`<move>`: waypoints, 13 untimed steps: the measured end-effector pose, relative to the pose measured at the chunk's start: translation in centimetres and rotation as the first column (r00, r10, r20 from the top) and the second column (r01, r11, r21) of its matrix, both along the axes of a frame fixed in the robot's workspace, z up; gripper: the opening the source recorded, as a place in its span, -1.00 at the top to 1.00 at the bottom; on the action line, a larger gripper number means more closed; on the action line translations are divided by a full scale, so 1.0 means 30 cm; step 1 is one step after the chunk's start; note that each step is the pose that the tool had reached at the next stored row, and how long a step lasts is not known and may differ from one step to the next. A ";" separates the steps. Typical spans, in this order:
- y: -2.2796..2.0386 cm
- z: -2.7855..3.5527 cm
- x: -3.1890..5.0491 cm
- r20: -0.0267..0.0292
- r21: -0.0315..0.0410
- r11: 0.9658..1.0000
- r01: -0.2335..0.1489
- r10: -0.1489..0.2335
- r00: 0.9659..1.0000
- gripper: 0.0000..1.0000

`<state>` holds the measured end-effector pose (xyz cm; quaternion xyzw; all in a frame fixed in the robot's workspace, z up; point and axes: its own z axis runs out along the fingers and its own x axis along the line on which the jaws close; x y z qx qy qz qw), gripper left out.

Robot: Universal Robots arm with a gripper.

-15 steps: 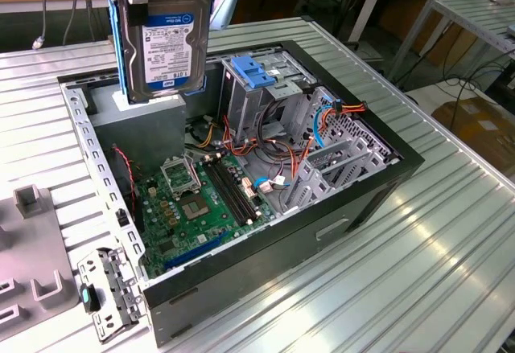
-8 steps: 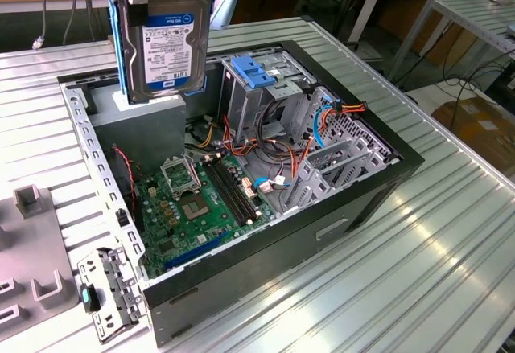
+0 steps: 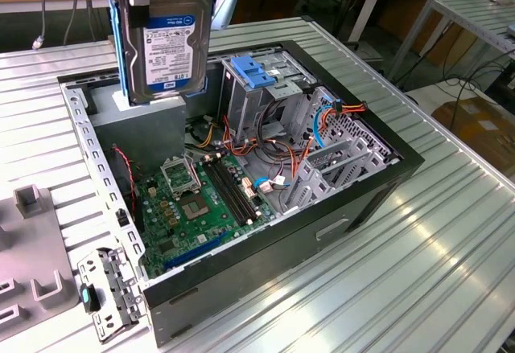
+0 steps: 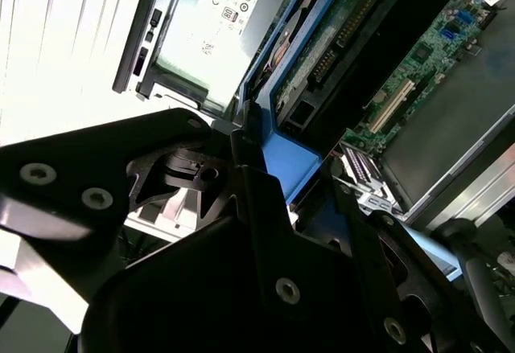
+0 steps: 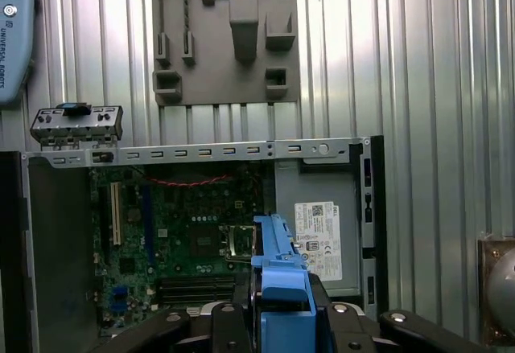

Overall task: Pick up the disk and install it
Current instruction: 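Insert the disk into the insertion slot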

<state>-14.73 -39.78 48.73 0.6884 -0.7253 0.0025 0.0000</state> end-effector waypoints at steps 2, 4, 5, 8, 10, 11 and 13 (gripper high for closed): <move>-0.008 0.000 0.000 0.000 0.000 1.000 0.000 0.000 1.000 0.26; -0.015 0.000 0.000 0.000 0.000 1.000 0.000 0.000 1.000 0.26; -0.022 -0.001 0.000 0.000 0.000 1.000 0.000 0.000 1.000 0.26; -0.049 -0.001 0.000 0.000 0.000 1.000 0.000 0.000 1.000 0.26; -0.067 -0.001 0.000 0.000 0.000 1.000 0.000 0.000 1.000 0.26; -0.075 -0.002 0.000 0.000 0.000 1.000 0.000 0.000 1.000 0.26; -0.092 -0.001 0.000 0.000 0.000 1.000 0.000 0.000 1.000 0.26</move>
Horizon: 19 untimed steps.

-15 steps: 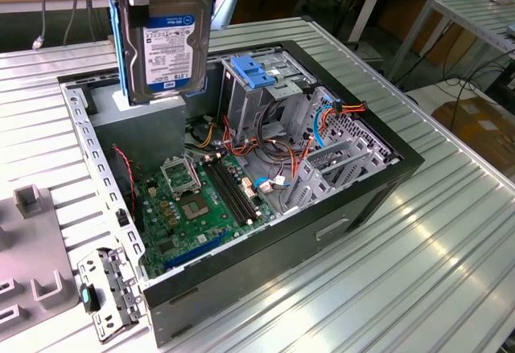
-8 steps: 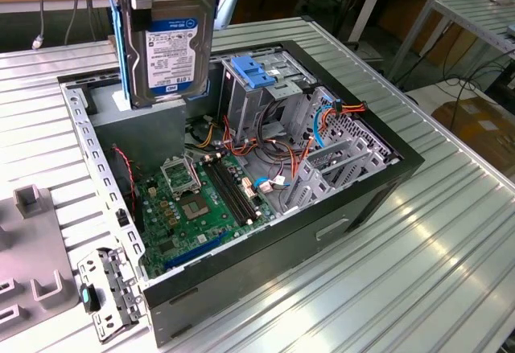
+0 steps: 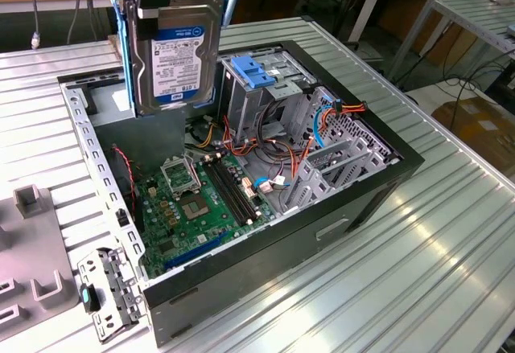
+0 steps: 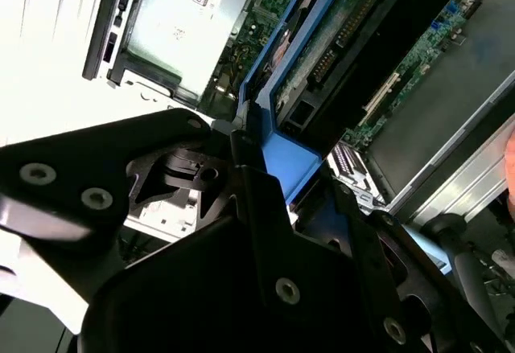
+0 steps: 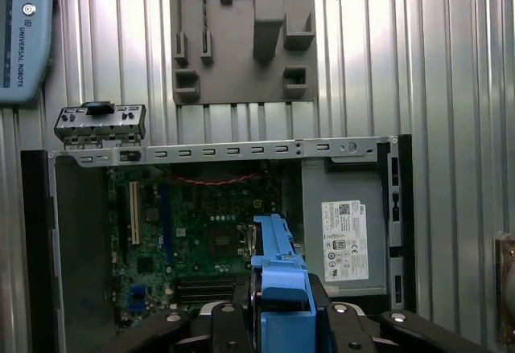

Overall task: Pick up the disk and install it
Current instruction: 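Insert the disk into the insertion slot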

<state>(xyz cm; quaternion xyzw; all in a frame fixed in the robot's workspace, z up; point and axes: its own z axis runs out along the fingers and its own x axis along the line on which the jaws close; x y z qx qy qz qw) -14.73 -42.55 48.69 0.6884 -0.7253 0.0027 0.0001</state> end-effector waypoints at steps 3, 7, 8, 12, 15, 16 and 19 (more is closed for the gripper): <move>-0.022 0.000 0.001 0.000 0.000 1.000 0.000 0.000 1.000 0.26; -0.029 0.000 0.012 0.000 0.000 1.000 0.000 0.000 1.000 0.26; -0.029 0.000 0.018 0.000 0.000 1.000 0.000 0.000 1.000 0.26; -0.030 0.000 0.037 0.000 0.000 1.000 0.000 0.000 1.000 0.26; -0.030 0.000 0.038 0.000 0.000 1.000 0.000 0.000 1.000 0.26; -0.030 0.000 0.038 0.000 0.000 1.000 0.000 0.000 1.000 0.26; -0.030 0.000 0.038 0.000 0.000 1.000 0.000 0.000 1.000 0.26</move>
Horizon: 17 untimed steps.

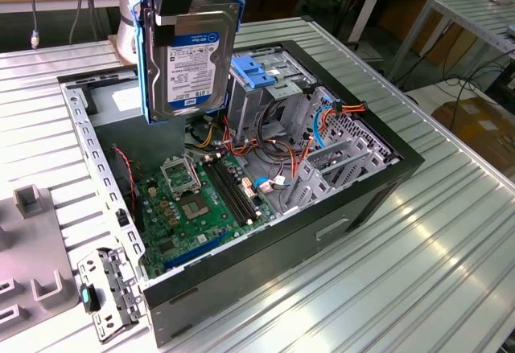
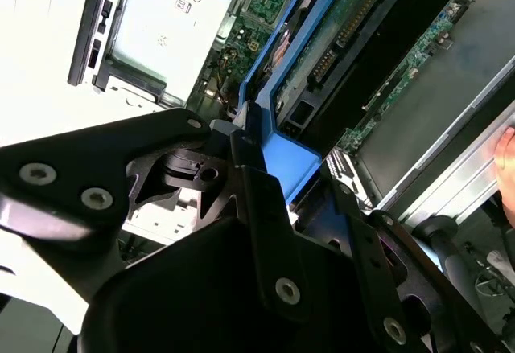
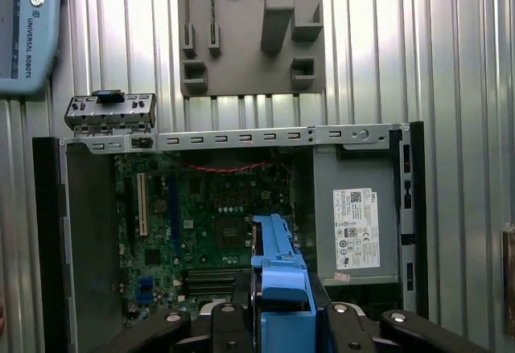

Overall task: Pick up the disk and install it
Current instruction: 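Insert the disk into the insertion slot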

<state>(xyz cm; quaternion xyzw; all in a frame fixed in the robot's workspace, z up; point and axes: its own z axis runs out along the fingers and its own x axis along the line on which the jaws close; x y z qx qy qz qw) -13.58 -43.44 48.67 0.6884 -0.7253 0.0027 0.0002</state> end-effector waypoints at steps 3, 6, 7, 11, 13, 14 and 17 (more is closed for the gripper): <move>0.000 0.000 0.000 0.000 0.000 1.000 0.000 0.000 1.000 0.26; 0.000 0.000 0.000 0.000 0.000 1.000 0.000 0.000 1.000 0.26; -0.002 0.000 0.001 0.000 0.000 1.000 0.000 0.000 1.000 0.26; -0.025 0.000 0.000 0.000 0.000 1.000 0.000 0.000 1.000 0.26; -0.044 0.000 0.000 0.000 0.000 1.000 0.000 0.000 1.000 0.26; -0.054 0.000 0.001 0.000 0.000 1.000 0.000 0.000 1.000 0.26; -0.059 0.000 0.010 0.000 0.000 1.000 0.000 0.000 1.000 0.26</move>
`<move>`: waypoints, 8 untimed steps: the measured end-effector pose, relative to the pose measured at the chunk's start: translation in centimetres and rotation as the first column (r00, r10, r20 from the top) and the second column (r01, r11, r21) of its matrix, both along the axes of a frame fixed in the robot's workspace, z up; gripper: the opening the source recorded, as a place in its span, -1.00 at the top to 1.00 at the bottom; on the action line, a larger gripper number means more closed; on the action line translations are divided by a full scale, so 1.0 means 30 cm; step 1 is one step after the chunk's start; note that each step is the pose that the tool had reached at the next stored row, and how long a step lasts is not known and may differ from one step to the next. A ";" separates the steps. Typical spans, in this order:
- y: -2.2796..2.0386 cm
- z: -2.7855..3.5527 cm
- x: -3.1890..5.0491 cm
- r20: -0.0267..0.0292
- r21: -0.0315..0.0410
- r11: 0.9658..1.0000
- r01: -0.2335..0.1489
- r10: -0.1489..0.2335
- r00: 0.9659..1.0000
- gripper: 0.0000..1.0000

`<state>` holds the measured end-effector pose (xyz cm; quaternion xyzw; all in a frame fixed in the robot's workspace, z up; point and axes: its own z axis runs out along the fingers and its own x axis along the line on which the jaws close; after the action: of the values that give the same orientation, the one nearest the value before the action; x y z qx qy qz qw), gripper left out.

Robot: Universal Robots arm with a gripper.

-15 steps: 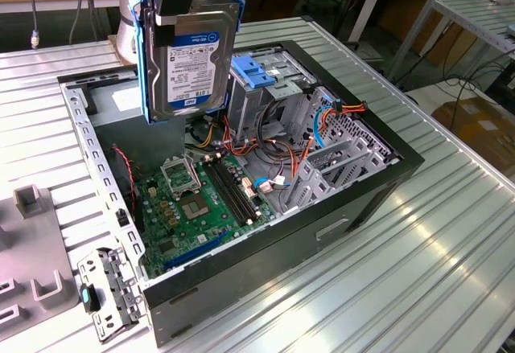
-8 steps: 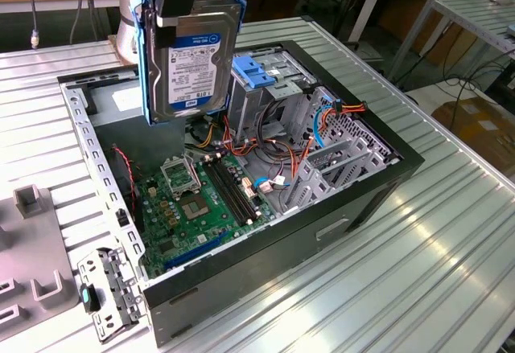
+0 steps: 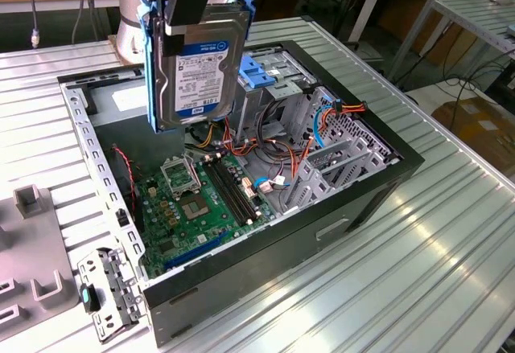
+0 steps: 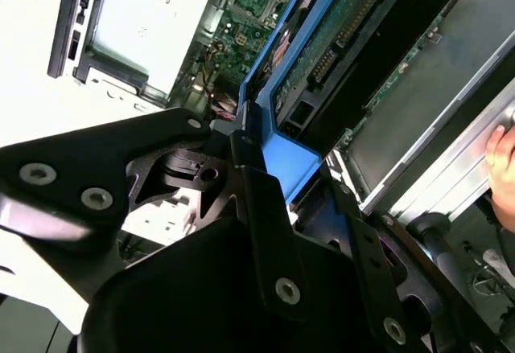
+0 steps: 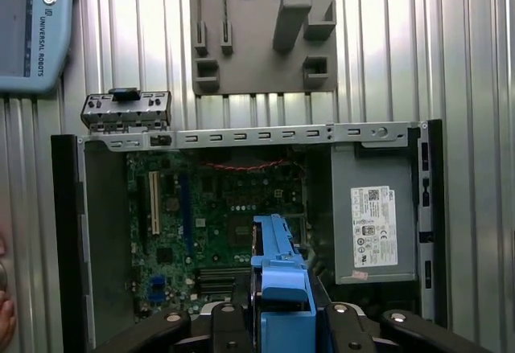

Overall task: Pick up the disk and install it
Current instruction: 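Insert the disk into the insertion slot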

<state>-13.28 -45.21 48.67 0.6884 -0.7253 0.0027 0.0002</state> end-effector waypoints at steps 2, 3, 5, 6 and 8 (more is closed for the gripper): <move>-0.002 0.000 0.030 0.000 0.000 1.000 0.000 0.000 1.000 0.26; -0.003 0.000 0.040 0.000 0.000 1.000 0.000 0.000 1.000 0.26; -0.003 0.000 0.067 0.000 0.000 1.000 0.000 0.000 1.000 0.26; -0.003 0.000 0.083 0.000 0.000 1.000 0.000 0.000 1.000 0.26; -0.004 0.000 0.118 0.000 0.000 1.000 0.000 0.000 1.000 0.26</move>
<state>-9.73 -45.33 48.67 0.6884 -0.7253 0.0027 0.0002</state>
